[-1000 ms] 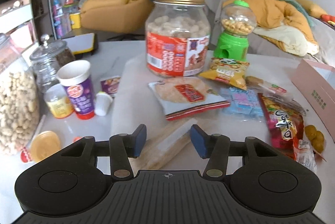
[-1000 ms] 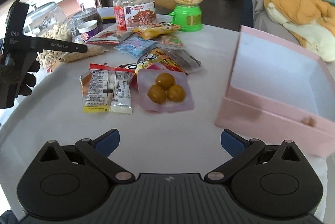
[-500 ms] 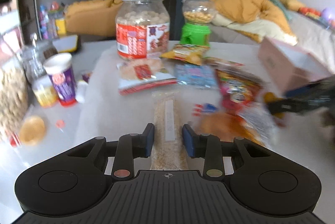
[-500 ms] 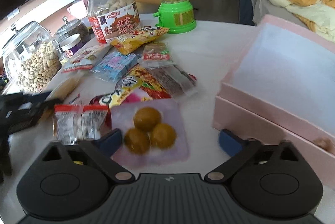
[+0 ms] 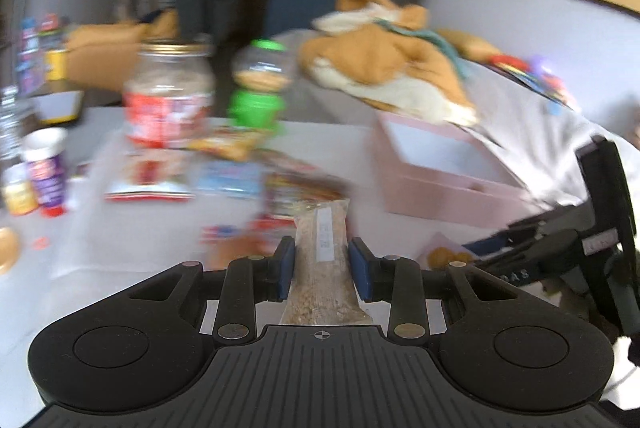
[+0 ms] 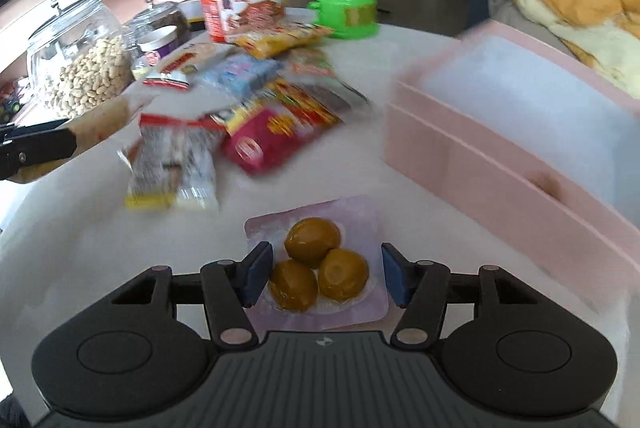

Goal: Organize snacks
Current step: 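Release the cracker bar into the pink box with the left tool while the right lifts the tray, then lower the pink pastry tray into the box and open the right tool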

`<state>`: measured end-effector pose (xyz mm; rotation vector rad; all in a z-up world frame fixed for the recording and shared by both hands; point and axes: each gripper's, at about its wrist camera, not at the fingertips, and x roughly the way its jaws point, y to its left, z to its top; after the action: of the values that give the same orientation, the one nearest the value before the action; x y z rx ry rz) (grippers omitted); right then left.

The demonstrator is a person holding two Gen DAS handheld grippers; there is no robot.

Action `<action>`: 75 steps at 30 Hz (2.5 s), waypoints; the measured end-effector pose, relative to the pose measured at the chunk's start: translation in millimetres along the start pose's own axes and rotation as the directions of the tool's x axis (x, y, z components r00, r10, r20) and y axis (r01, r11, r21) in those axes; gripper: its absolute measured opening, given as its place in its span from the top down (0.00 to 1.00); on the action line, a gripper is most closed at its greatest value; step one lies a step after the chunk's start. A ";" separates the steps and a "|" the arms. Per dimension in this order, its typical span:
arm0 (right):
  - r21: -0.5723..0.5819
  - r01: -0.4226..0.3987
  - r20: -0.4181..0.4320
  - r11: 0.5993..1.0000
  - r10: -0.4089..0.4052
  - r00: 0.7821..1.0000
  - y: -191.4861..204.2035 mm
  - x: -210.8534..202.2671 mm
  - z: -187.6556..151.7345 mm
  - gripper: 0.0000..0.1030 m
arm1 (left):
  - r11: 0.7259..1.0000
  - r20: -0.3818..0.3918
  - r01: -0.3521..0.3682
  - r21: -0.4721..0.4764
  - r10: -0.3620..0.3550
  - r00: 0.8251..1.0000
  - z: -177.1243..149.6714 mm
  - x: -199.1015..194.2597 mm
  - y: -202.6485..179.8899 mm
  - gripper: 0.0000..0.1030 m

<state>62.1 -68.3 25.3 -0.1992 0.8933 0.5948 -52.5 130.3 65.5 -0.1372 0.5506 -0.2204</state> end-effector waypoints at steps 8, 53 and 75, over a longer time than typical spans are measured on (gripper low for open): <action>0.097 0.082 0.015 0.992 -0.083 0.996 -43.6 -55.3 -44.9 0.55 | 0.979 -0.036 0.173 0.108 -0.170 0.985 12.4 49.2 -73.0 0.66; -0.040 0.123 0.076 0.992 -0.120 0.990 -32.4 -65.4 -43.2 0.32 | 0.986 -0.104 0.096 -0.140 -0.111 0.988 -21.4 91.1 -40.7 0.64; 0.053 0.239 0.257 0.970 -0.244 0.935 -54.2 -109.0 2.8 0.28 | 0.986 -0.115 0.107 -0.128 -0.122 0.986 -24.8 84.6 -49.6 0.64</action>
<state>42.3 -155.6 107.8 -0.2029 0.6062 0.3710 -4.0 60.0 11.3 -0.2758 0.6790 -0.3087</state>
